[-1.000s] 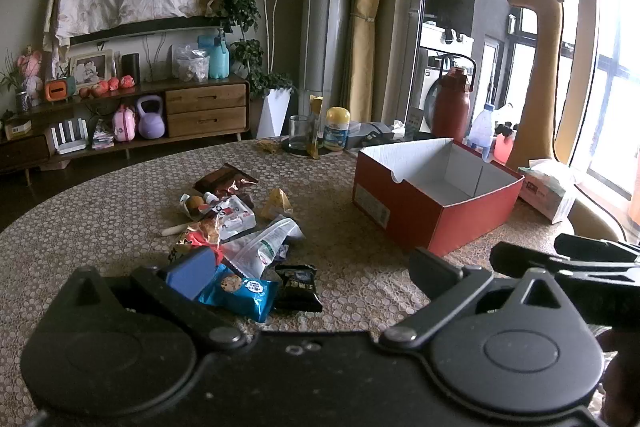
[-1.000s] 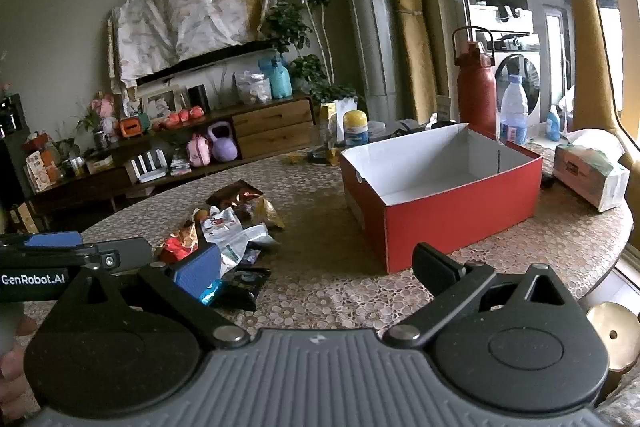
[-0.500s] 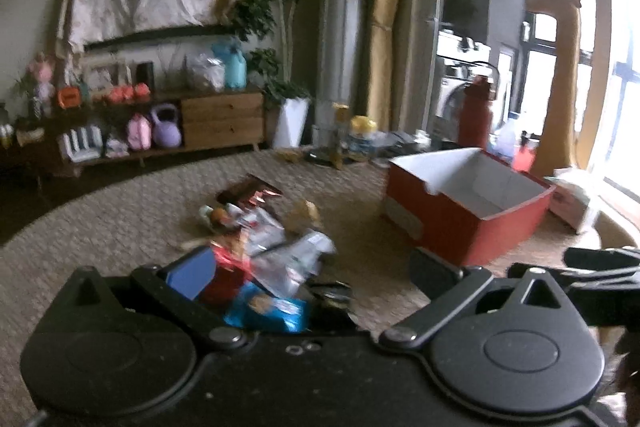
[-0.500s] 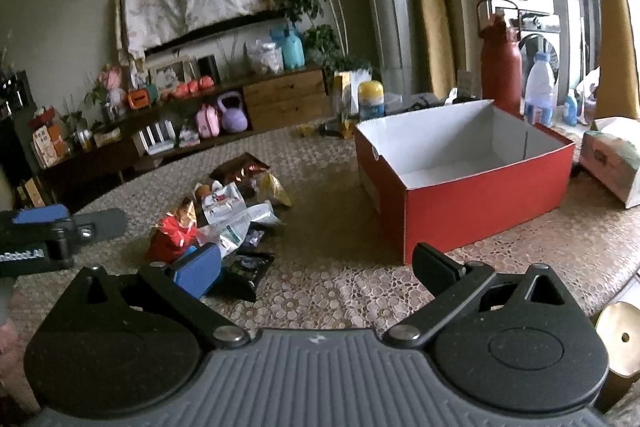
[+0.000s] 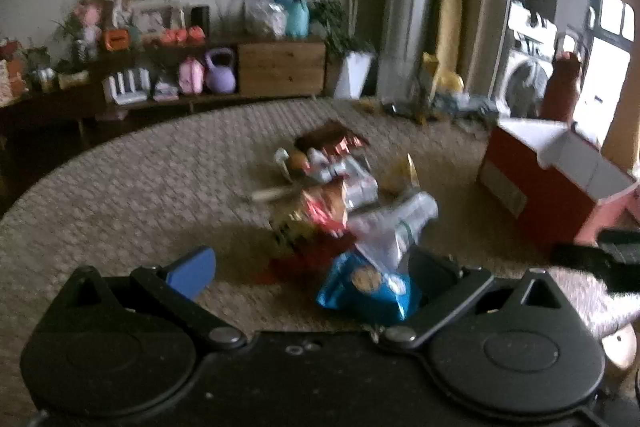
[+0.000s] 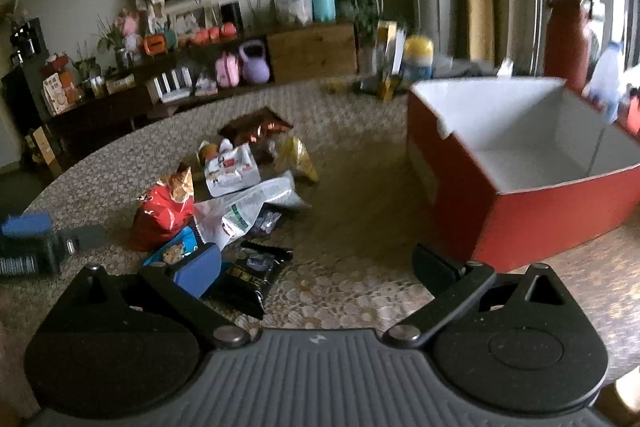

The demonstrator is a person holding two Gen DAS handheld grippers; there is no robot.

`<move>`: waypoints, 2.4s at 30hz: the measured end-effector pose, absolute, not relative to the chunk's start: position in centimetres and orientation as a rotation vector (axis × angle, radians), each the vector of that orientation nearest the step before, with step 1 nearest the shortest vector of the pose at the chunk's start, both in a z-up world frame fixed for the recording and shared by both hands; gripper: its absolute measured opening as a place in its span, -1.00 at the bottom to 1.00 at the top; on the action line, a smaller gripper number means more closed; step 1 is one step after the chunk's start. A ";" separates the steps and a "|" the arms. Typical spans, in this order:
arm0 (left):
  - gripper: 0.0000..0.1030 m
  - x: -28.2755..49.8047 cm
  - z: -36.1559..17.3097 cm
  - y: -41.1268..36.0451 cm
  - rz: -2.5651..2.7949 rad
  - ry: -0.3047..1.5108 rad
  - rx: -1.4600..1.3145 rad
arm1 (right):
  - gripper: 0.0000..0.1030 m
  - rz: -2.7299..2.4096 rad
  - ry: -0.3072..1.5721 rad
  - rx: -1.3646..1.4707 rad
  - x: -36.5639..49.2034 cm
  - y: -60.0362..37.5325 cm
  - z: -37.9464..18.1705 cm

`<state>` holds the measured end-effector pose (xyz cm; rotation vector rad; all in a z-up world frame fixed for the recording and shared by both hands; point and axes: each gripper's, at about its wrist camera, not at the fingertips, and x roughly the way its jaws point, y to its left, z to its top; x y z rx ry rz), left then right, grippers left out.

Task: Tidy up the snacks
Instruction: 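Reach both grippers toward the snack pile on the table, then grasp the blue cookie bag with the left gripper while the right grasps the black snack packet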

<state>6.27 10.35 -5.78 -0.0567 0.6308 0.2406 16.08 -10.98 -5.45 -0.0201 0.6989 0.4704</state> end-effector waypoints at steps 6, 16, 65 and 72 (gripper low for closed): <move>1.00 7.5 -8.4 9.3 0.192 0.702 -0.079 | 0.99 0.481 0.826 0.010 19.2 -8.3 -7.5; 0.90 11.5 -10.8 10.8 0.236 0.845 -0.296 | 0.89 0.455 0.897 0.035 21.0 -7.5 -9.7; -0.13 12.2 -10.5 9.0 0.236 0.878 -0.592 | -0.43 0.476 0.957 0.099 19.2 -8.4 -10.3; -0.14 11.5 -7.9 6.4 0.160 0.820 -0.531 | -0.43 0.463 0.892 0.143 18.1 -11.2 -7.6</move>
